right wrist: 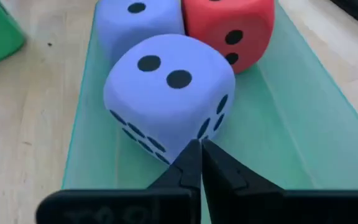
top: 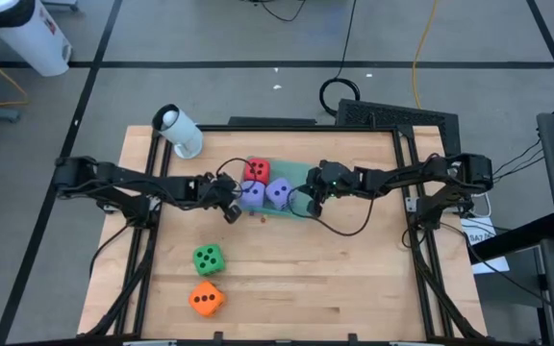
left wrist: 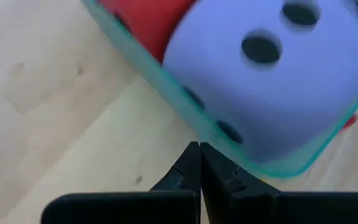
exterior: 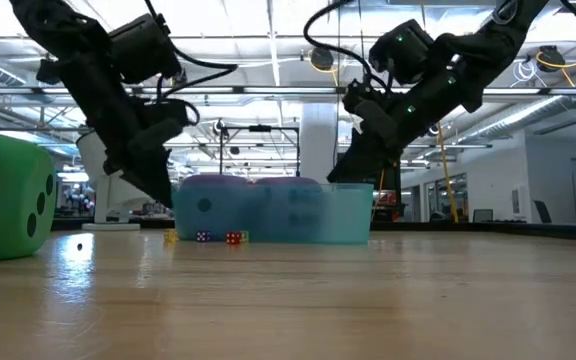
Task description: Pick & Place Dice
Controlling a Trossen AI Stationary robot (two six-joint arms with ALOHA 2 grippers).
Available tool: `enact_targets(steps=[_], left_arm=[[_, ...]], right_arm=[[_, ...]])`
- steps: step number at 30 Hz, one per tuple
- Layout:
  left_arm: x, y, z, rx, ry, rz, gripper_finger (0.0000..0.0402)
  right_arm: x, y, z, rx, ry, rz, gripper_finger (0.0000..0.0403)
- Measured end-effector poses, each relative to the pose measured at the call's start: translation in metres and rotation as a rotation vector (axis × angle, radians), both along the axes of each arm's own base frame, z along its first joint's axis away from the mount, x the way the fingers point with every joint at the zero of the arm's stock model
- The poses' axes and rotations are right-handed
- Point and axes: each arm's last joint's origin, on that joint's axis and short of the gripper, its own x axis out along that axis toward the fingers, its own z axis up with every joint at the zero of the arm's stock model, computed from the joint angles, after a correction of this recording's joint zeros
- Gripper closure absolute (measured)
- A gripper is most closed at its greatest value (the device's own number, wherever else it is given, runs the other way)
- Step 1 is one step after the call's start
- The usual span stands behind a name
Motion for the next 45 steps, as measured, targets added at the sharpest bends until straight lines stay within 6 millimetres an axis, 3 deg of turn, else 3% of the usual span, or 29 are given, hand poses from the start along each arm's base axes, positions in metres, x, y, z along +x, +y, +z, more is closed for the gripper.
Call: enact_targets(steps=[6,12,20,28,45], left_arm=[[0.012,-0.001,-0.006,-0.033,-0.049,-0.053,0.0400],[0.011,-0.001,-0.007,-0.038,-0.044,-0.056,0.0400],[0.011,-0.001,-0.007,-0.032,-0.041,-0.050,0.0400],[0.011,0.000,-0.007,-0.025,-0.048,-0.045,0.0400],[0.011,0.001,-0.007,0.031,-0.032,-0.027,0.0400]], right_arm=[[0.006,-0.003,-0.010,-0.012,0.004,-0.032,0.0402],[0.011,-0.002,-0.022,0.038,0.010,-0.023,0.0402],[0.015,0.009,-0.022,0.082,-0.021,-0.002,0.0402],[0.018,0.014,-0.018,0.239,-0.070,0.090,0.0403],[0.020,0.014,-0.017,0.136,-0.071,0.059,0.0403]])
